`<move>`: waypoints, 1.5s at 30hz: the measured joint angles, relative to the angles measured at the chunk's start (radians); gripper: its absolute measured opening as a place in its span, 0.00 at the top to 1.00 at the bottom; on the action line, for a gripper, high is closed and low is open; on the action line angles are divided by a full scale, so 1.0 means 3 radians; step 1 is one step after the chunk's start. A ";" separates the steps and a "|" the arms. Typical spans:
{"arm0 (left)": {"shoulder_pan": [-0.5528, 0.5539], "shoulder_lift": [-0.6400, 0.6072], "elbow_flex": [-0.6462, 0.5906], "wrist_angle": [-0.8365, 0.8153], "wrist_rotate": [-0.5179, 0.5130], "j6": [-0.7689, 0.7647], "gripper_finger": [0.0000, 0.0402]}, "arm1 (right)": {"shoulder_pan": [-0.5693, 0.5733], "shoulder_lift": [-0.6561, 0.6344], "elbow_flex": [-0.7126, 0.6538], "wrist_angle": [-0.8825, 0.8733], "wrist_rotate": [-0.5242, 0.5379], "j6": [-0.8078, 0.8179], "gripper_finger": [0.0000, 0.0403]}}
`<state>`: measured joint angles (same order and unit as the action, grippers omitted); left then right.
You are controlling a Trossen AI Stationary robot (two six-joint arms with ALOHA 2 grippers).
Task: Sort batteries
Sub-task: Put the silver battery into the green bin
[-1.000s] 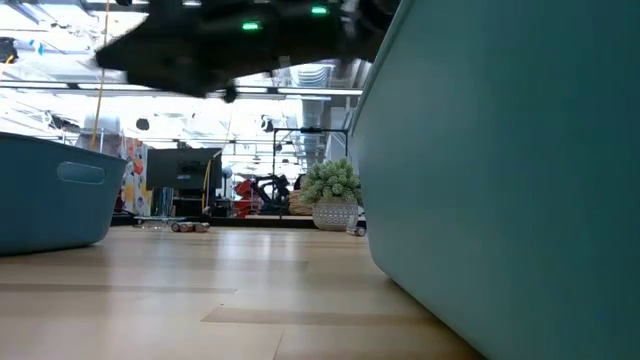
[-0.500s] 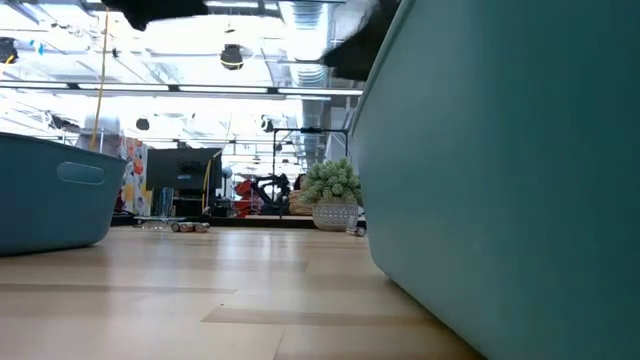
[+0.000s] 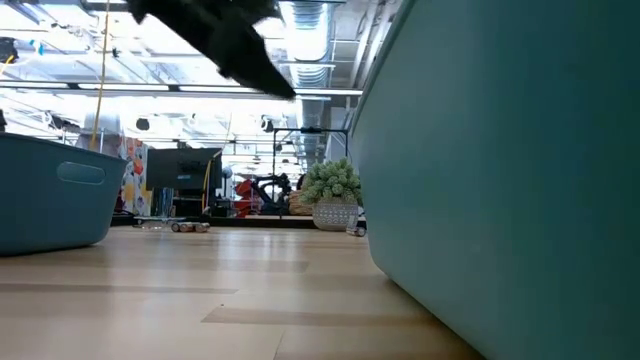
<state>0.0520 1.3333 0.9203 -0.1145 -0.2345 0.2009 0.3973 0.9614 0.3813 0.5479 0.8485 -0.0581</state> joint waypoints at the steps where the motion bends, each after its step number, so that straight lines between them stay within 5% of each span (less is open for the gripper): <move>1: 0.0079 0.0125 0.0127 -0.0099 0.0092 0.0093 0.58 | 0.0043 -0.0115 0.0000 -0.0123 0.0051 0.0009 0.46; 10: 0.0542 0.1293 0.1293 -0.0995 0.0434 0.0867 0.58 | 0.0462 -0.0825 0.0000 -0.0801 0.0293 0.0015 0.46; 22: 0.0879 0.2537 0.2575 -0.1835 0.0596 0.1610 0.58 | 0.0577 -0.0918 0.0000 -0.0952 0.0323 -0.0023 0.46; 32: 0.0960 0.3084 0.3045 -0.2041 0.0597 0.1826 0.58 | 0.0576 -0.0916 0.0000 -0.0952 0.0322 -0.0071 0.46; 45: 0.0970 0.3144 0.3062 -0.2003 0.0659 0.2109 0.59 | 0.0519 -0.0915 0.0000 -0.0984 0.0322 -0.0067 0.46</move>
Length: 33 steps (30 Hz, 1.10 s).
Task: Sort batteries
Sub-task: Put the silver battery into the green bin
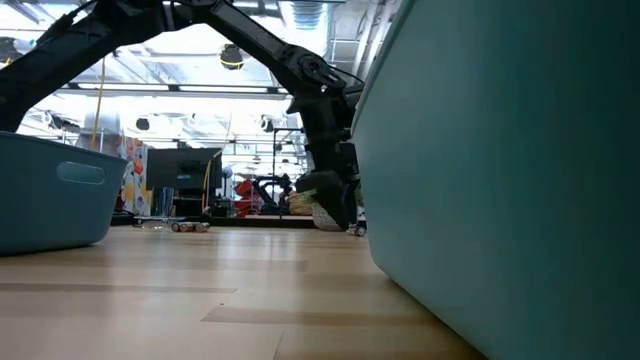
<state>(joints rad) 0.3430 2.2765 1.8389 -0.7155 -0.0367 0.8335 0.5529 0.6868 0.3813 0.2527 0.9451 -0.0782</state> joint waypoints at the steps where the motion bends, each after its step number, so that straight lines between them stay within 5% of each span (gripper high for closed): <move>1: -0.0011 0.0000 0.0000 0.0001 0.0003 0.0049 0.59 | 0.0000 0.0000 0.0000 -0.0016 0.0000 0.0011 0.46; 20: -0.0040 -0.0099 -0.0008 -0.0159 -0.0110 0.0031 0.59 | 0.0000 0.0000 0.0000 -0.0042 -0.0002 0.0034 0.46; 33: 0.0418 -0.0609 -0.0011 -0.0771 0.0362 -0.0473 0.59 | 0.0001 0.0000 0.0000 -0.0043 -0.0004 0.0032 0.46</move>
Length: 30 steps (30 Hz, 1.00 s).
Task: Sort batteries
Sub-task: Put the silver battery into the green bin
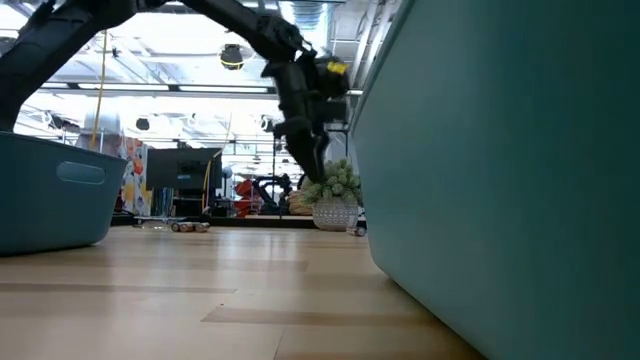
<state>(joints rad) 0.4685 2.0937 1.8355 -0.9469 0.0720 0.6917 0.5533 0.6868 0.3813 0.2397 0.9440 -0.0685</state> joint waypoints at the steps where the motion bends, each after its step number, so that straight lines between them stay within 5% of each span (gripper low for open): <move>1: 0.0059 0.0001 -0.0035 0.0032 0.0101 -0.0044 0.59 | 0.0003 0.0000 0.0000 0.0000 0.0000 0.0000 0.46; 7: 0.0266 0.0004 -0.0341 0.0536 0.0461 -0.0029 0.59 | 0.0003 0.0000 0.0000 0.0001 -0.0001 0.0015 0.46; 15: -0.0053 0.0005 -0.0403 0.0817 0.0593 0.0479 0.59 | -0.0021 0.0001 0.0000 0.0000 -0.0001 0.0025 0.46; 30: -0.0155 0.0324 -0.0223 0.0551 0.0148 0.1212 0.59 | -0.0074 0.0050 0.0003 0.0023 -0.0007 0.0050 0.46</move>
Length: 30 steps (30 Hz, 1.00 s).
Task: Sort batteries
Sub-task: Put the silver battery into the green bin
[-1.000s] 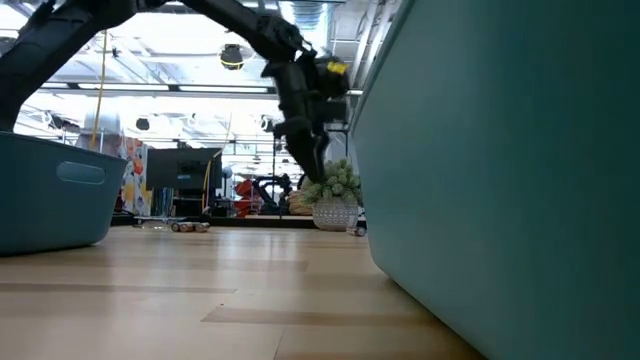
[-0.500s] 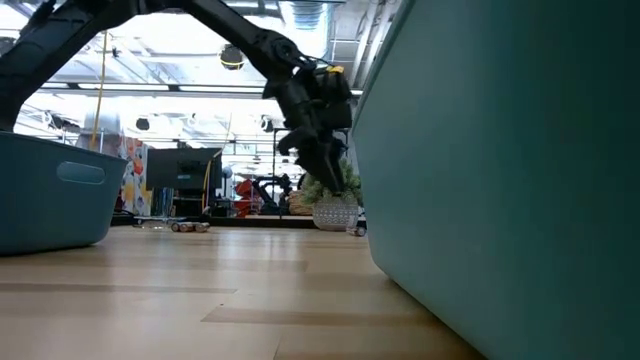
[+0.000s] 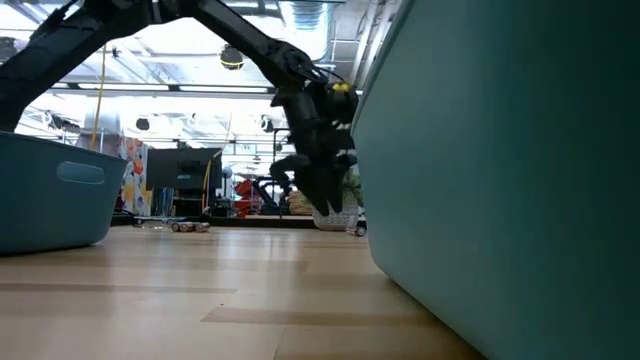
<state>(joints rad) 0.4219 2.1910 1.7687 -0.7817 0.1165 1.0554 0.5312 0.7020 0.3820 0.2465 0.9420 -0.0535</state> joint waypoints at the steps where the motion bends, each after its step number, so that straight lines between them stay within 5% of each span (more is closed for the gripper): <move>1: 0.0005 0.0028 0.0000 0.0031 0.0003 0.0040 0.59 | -0.0017 0.0015 0.0000 0.0019 0.0000 0.0005 0.46; 18: -0.0029 0.0067 0.0010 0.0353 0.0118 0.0422 0.59 | -0.0405 0.0276 0.0000 0.0071 -0.0191 0.0182 0.46; 30: -0.0050 -0.0721 -0.0089 -0.0095 0.0645 -0.0568 0.60 | -0.1009 0.1022 0.0272 0.0118 -0.0552 0.0875 0.46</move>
<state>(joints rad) 0.4068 1.9746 1.7421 -0.8103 0.3099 0.8851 0.2284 1.0086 0.4637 0.2819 0.7765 0.2090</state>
